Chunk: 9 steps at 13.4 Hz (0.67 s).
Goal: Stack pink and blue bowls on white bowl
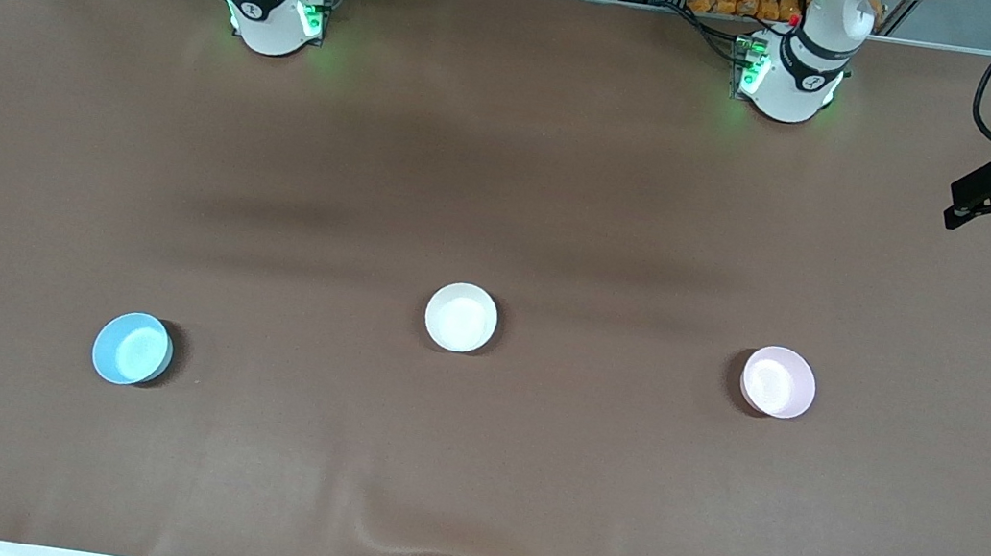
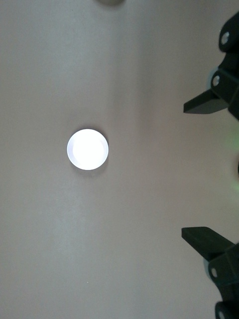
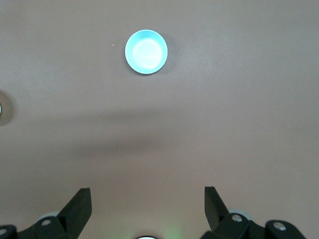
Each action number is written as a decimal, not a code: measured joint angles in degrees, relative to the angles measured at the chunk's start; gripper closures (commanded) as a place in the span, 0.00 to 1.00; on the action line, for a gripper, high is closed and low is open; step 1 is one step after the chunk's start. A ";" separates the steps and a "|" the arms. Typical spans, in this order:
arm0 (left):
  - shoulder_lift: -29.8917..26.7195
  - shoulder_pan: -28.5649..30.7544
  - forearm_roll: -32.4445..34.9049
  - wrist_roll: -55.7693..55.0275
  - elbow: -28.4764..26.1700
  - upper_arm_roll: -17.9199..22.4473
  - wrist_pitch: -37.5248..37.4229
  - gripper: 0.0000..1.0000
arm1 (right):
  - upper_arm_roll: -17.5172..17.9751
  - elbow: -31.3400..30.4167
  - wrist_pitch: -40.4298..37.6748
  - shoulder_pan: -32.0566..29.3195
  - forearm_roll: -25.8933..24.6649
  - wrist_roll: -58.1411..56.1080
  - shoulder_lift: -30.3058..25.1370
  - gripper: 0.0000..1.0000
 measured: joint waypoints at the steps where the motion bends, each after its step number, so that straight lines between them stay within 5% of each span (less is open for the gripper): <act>1: 0.34 0.00 0.00 0.00 0.15 -0.01 -0.02 0.00 | 0.01 -0.01 -0.01 0.00 0.00 0.00 0.01 0.00; 9: 0.95 -0.04 0.00 0.00 0.16 -0.06 -0.52 0.00 | 0.20 -0.03 -0.06 0.00 0.00 -0.01 0.17 0.00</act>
